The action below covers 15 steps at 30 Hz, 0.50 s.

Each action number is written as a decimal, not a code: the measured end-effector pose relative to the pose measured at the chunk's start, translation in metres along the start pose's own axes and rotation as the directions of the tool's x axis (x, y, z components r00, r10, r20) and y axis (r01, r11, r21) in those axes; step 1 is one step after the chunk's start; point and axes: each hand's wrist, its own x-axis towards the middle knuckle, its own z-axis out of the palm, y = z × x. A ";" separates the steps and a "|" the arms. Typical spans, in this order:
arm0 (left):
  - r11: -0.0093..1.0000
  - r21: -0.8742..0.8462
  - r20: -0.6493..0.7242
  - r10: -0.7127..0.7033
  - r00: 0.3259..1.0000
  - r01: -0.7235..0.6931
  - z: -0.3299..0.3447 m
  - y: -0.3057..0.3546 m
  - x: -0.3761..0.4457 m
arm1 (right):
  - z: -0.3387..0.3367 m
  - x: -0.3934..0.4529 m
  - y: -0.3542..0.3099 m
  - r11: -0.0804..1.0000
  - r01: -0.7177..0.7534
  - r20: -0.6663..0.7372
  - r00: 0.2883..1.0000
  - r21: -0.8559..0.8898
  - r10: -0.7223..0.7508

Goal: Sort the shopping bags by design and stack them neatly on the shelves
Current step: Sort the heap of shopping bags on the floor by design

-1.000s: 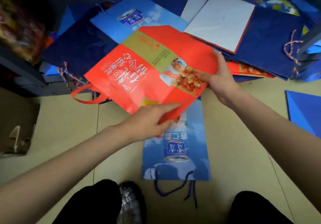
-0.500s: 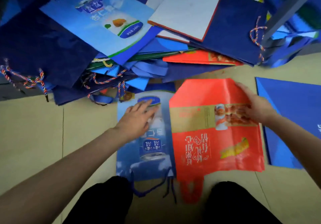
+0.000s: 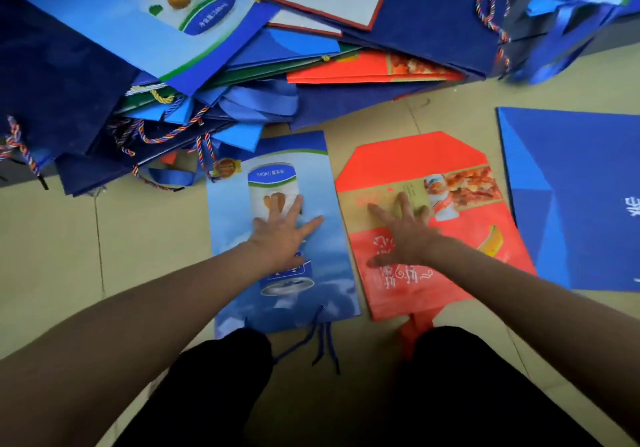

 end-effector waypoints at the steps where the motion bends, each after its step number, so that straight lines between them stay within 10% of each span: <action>1: 1.000 -0.001 0.001 -0.002 1.000 0.002 0.001 -0.003 0.000 | 0.007 0.002 -0.003 1.000 -0.011 -0.015 1.000 0.001 0.011; 9: 0.997 -0.031 0.048 -0.071 0.996 0.072 -0.005 -0.025 -0.010 | -0.021 0.025 -0.017 0.999 -0.033 -0.100 0.994 0.042 0.037; 11: 0.996 -0.059 -0.185 0.053 0.981 -0.065 -0.019 -0.033 -0.021 | -0.035 0.023 -0.021 0.992 0.079 -0.161 0.985 0.098 -0.062; 15: 0.962 -0.034 -0.887 0.096 0.452 -0.272 -0.065 -0.068 -0.043 | -0.074 -0.007 -0.042 0.876 0.389 -0.459 0.858 0.284 -0.232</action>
